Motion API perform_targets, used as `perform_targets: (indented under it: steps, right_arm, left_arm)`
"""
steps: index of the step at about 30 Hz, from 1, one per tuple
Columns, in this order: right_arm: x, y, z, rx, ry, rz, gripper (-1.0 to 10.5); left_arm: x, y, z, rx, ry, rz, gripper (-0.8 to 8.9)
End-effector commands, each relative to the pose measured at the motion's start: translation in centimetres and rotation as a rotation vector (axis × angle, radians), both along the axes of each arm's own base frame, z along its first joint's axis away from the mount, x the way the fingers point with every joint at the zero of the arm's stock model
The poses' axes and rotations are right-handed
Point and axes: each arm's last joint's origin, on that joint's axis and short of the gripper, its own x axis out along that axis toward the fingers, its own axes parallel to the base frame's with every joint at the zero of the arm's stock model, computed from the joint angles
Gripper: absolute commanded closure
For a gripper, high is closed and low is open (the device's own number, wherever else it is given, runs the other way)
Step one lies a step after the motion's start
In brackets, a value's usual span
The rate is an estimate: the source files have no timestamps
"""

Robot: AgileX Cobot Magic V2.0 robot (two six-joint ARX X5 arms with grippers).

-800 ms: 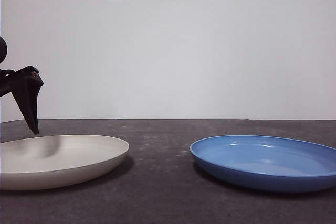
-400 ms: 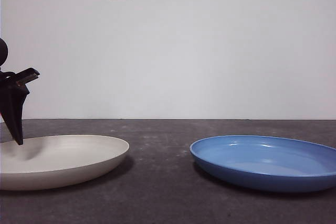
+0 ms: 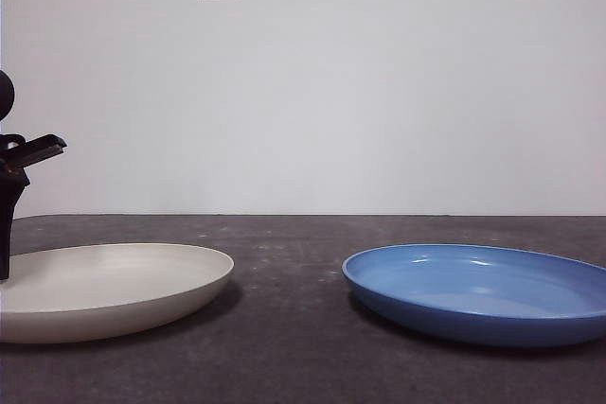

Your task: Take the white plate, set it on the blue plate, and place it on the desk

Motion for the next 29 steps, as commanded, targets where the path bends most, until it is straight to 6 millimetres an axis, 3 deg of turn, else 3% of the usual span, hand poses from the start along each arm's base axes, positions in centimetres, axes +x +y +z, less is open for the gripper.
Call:
perform_targets:
  steps: [1,10,16,22,29]
  right_arm:
    - [-0.1,0.0,0.7,0.013,-0.022,-0.004,3.2]
    - [-0.1,0.0,0.7,0.014,-0.023,-0.003,3.2]
    - [-0.5,-0.1,1.2,0.018,-0.019,-0.007,3.2]
    - [-1.6,-0.6,2.7,-0.008,-0.032,-0.063,3.2]
    - [-3.2,-1.1,4.4,-0.035,-0.053,-0.099,3.2]
  left_arm:
    - [0.5,0.0,-0.3,0.009,0.004,0.000,7.70]
    - [0.6,0.1,-0.2,0.009,-0.004,-0.005,7.99]
    - [1.0,-0.6,1.7,0.009,-0.030,-0.025,7.99]
    - [1.3,-2.8,5.1,0.001,-0.062,-0.087,7.99]
    - [1.2,-7.5,9.1,-0.006,-0.098,-0.221,7.99]
